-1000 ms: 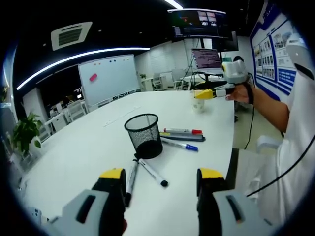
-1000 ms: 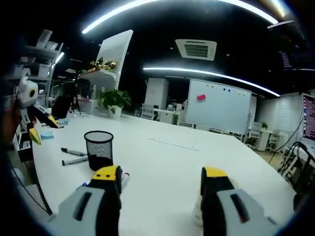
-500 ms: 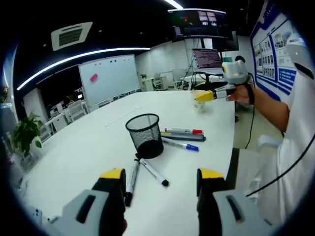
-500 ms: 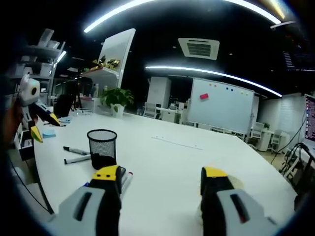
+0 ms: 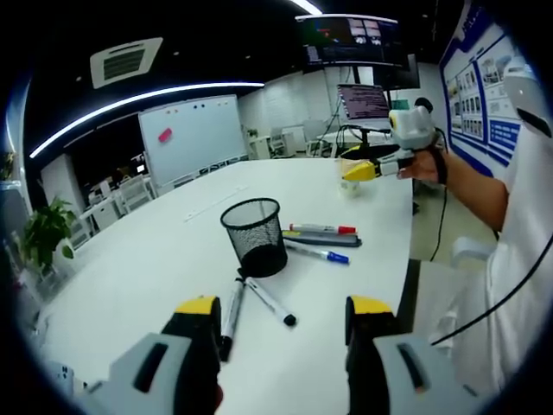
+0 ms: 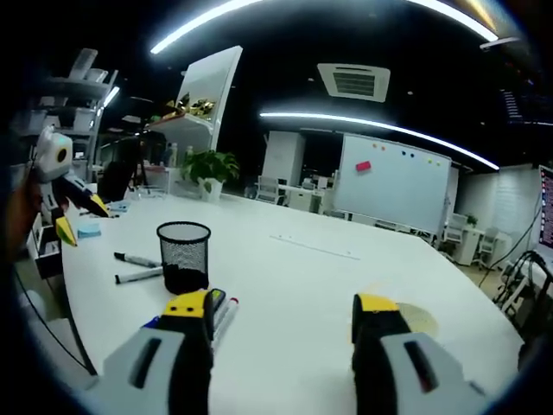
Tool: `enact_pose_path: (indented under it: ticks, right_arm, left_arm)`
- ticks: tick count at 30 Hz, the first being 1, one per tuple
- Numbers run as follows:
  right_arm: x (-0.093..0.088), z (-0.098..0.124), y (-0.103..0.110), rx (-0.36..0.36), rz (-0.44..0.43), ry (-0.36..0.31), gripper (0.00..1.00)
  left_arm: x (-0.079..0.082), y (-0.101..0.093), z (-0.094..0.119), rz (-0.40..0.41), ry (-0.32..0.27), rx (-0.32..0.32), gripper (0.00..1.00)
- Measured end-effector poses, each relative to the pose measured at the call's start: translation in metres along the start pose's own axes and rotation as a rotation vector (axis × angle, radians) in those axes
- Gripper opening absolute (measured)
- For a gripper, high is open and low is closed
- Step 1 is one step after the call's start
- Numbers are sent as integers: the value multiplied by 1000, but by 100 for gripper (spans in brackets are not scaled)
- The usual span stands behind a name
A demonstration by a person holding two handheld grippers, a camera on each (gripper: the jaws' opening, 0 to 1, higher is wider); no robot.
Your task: Place the scattered laser pointers and whiteboard markers into the pen holder and stack the scattered paper cups together
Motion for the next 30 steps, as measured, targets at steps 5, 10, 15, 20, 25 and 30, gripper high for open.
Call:
enact_pose_path:
  ticks: [5, 10, 15, 20, 25, 30]
  right_arm:
    - [-2, 0, 1, 0, -3, 5, 64]
    - [-5, 1, 2, 4, -10, 7, 64]
    - [-9, 2, 0, 6, -11, 17, 64]
    - [-10, 2, 0, 7, -18, 20, 63]
    - [-12, 1, 3, 16, -15, 23, 63]
    - [-15, 1, 6, 27, -13, 27, 63]
  left_arm:
    - [0, 0, -1, 0, 5, -2, 59]
    - [1, -1, -3, -3, 7, -7, 59]
    - [1, -1, -3, -2, 6, -6, 59]
    - [0, -3, -4, 3, 9, -10, 59]
    - [1, -4, -5, -1, 6, -17, 59]
    - [2, -4, -5, -2, 8, -20, 59]
Point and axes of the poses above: the point that each gripper's makers call its tool centre point, and the gripper's own axes: z roughly backward along the fingers, y roughly to its left, x roughly out of its top, the point moved 6 cm from there along z, roughly backward along the fingers, and after that the axes turned 10 degrees about -x, right-handed, at the moved point
